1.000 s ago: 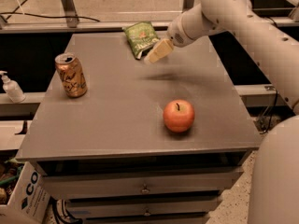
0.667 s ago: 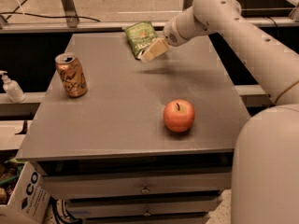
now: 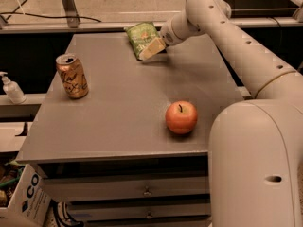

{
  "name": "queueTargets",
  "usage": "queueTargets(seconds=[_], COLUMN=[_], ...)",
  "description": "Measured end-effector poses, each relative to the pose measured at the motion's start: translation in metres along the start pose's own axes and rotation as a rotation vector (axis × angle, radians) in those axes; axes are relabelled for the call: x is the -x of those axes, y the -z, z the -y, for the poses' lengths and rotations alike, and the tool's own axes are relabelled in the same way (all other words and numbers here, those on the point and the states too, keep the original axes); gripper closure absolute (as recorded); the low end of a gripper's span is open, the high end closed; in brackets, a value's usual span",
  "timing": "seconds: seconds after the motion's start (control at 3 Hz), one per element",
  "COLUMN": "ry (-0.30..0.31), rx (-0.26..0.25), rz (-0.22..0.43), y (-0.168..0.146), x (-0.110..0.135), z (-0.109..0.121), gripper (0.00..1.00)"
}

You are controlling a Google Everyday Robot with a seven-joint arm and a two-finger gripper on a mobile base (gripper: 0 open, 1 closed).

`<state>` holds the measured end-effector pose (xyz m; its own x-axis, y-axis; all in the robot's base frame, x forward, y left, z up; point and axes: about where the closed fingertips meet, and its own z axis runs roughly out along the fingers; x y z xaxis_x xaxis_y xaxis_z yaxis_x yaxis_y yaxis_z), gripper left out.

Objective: Move green jalapeno chip bag near orange can

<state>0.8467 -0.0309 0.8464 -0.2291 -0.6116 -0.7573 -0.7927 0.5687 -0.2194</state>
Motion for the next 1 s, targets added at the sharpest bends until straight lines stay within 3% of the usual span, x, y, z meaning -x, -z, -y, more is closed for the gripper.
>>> queueTargets(seconds=[0.33, 1.0], ry=[-0.031, -0.067], rx=[-0.003, 0.007], rz=[0.004, 0.027], y=[-0.0111, -0.0111], x=[-0.0039, -0.0044], z=[0.0081, 0.0129], gripper=[0.18, 0.65])
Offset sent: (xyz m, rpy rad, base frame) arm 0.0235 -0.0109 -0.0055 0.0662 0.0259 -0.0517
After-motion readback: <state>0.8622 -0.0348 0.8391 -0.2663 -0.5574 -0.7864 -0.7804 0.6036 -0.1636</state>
